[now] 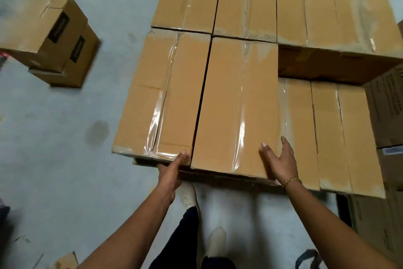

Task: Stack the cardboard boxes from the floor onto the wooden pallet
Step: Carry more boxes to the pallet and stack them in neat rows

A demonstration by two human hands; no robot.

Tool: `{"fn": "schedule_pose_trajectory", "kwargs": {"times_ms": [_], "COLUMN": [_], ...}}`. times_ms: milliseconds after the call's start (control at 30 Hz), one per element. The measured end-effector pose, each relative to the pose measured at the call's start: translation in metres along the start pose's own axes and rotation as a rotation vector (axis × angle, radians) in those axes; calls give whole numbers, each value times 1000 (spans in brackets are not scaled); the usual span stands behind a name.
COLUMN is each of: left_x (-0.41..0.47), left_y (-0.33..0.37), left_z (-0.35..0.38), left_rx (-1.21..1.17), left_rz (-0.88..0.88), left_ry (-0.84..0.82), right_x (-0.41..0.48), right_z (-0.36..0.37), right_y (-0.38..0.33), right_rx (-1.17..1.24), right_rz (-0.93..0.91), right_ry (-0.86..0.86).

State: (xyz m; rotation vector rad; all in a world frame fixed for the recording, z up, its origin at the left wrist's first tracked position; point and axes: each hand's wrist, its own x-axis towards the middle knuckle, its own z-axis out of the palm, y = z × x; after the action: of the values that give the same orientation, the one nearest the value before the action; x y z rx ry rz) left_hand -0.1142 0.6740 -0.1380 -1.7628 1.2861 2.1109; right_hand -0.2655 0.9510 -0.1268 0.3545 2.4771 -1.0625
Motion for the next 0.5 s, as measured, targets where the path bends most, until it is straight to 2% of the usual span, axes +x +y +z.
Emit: {"fn": "schedule_pose_trajectory", "kwargs": {"times_ms": [100, 267, 500], "left_x": [-19, -47, -84], "left_y": [2, 10, 48], "left_z": [-17, -58, -124], "left_rx": [85, 217, 398], "left_rz": [71, 312, 454], "left_ry": [88, 133, 219], "right_x": [-19, -55, -94], "right_z": [-5, -5, 22], "right_y": [-14, -48, -114], "right_rx": [-32, -56, -125], "right_rz": [-96, -260, -432], "right_ry": [-48, -142, -260]}}
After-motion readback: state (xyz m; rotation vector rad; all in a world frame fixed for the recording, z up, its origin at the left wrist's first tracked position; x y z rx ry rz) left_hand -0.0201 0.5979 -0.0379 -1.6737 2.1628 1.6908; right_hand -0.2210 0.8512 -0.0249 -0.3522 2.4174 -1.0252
